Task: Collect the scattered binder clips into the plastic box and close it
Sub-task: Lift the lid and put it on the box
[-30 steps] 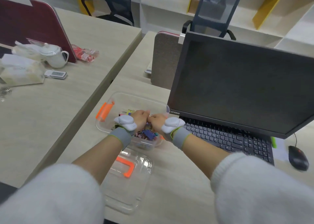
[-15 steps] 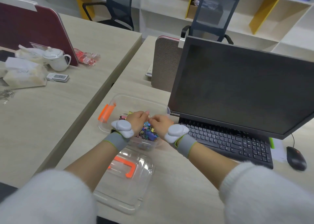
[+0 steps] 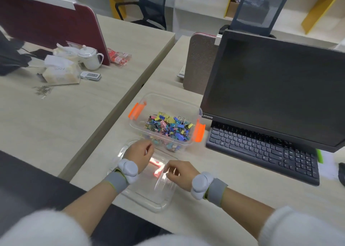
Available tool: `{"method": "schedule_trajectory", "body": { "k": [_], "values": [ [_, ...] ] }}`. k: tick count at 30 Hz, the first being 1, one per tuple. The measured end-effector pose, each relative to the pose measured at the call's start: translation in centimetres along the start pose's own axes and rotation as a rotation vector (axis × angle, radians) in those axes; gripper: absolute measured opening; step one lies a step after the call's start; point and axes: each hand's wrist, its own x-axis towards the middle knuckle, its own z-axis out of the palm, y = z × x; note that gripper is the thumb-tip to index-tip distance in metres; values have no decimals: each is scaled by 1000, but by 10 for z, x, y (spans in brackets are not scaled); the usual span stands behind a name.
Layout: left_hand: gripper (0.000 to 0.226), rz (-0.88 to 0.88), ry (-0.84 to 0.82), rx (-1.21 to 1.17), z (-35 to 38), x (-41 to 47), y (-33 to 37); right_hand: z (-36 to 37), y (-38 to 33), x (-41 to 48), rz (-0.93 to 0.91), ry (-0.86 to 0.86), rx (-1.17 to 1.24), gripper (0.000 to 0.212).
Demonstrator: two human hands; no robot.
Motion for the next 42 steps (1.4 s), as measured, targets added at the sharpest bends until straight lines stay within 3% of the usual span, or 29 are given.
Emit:
{"method": "schedule_trajectory", "body": {
  "k": [2, 6, 10, 13, 15, 19, 26, 30, 33, 35, 38, 42],
  "values": [
    [17, -75, -90, 165, 4, -10, -22, 18, 14, -2, 37, -81, -121, 24],
    [44, -280, -57, 378, 11, -27, -48, 38, 35, -4, 226, -62, -204, 30],
    [59, -580, -276, 473, 12, -33, -57, 42, 39, 2, 436, 28, -47, 45],
    [57, -657, -349, 447, 14, -34, -55, 39, 33, 9, 521, 45, 66, 56],
    [51, -684, -333, 433, 10, -33, -53, 35, 30, 10, 527, 8, 56, 50],
    [42, -693, -346, 510, -6, -27, -53, 23, 29, 5, 477, -60, 44, 44],
    [42, -619, -294, 416, -55, 15, -45, -2, 36, -4, 308, 118, 210, 42],
    [58, -689, -221, 142, -90, 47, -40, -15, 37, -6, 192, 218, 57, 13],
    [67, -670, -130, -149, -109, 69, -26, -25, 33, -3, 115, 323, 55, 25],
    [67, -627, -46, -197, -116, 82, -15, -33, 27, 2, 112, 398, 96, 29],
    [55, -593, -28, -187, -112, 100, -6, -47, 21, 12, 206, 472, 205, 40],
    [26, -501, -101, -151, -94, 110, -14, -59, 17, 23, 296, 550, 250, 31]
  ]
}}
